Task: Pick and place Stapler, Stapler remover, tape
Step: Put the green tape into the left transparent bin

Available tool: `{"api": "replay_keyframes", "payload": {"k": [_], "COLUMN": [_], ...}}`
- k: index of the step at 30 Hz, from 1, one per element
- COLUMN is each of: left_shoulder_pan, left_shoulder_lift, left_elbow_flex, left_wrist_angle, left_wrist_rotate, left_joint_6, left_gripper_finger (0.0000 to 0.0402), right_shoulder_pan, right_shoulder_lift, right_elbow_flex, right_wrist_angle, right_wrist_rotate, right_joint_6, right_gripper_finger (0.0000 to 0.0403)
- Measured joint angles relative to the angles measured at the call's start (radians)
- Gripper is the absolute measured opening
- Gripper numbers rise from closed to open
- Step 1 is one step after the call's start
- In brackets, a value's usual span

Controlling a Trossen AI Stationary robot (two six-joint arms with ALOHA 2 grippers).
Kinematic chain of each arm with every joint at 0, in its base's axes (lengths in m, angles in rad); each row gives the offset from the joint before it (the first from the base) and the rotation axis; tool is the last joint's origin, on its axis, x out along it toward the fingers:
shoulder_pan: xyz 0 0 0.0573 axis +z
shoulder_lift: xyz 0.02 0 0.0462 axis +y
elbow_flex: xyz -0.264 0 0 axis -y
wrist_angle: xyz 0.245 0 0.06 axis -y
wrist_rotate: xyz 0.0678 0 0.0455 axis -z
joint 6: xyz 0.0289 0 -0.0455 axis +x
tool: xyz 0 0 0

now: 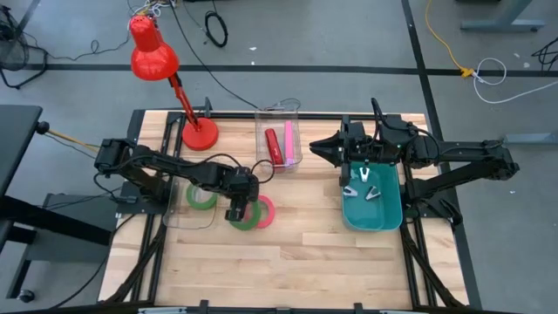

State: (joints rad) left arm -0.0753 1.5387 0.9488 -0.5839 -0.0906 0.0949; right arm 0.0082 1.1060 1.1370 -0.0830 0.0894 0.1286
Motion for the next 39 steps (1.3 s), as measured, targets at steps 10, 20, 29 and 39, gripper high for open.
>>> {"api": "replay_keyframes", "payload": {"k": [10,20,29,39], "left_shoulder_pan": [0.0,0.0,-0.008,-0.019], "left_shoulder_lift": [0.0,-0.001,-0.01,-0.123], "left_elbow_flex": [0.224,0.426,0.54,0.565], "left_wrist_angle": [-0.193,-0.365,-0.511,-0.658], "left_wrist_rotate": [-0.002,-0.017,-0.021,-0.025], "left_joint_6": [-0.005,-0.005,-0.006,-0.052], "left_gripper_finger": [0.0108,0.0098,0.0096,0.0096], "right_shoulder_pan": [0.0,0.0,0.0,0.0], "right_shoulder_lift": [0.0,0.0,0.0,0.0], "right_elbow_flex": [0.0,0.0,0.0,0.0], "right_wrist_angle": [0.0,0.0,0.0,-0.001], "right_wrist_rotate": [0.0,0.0,0.0,0.0], "right_joint_6": [-0.017,-0.018,-0.035,-0.039], "right_gripper_finger": [0.0057,0.0057,0.0057,0.0057]}}
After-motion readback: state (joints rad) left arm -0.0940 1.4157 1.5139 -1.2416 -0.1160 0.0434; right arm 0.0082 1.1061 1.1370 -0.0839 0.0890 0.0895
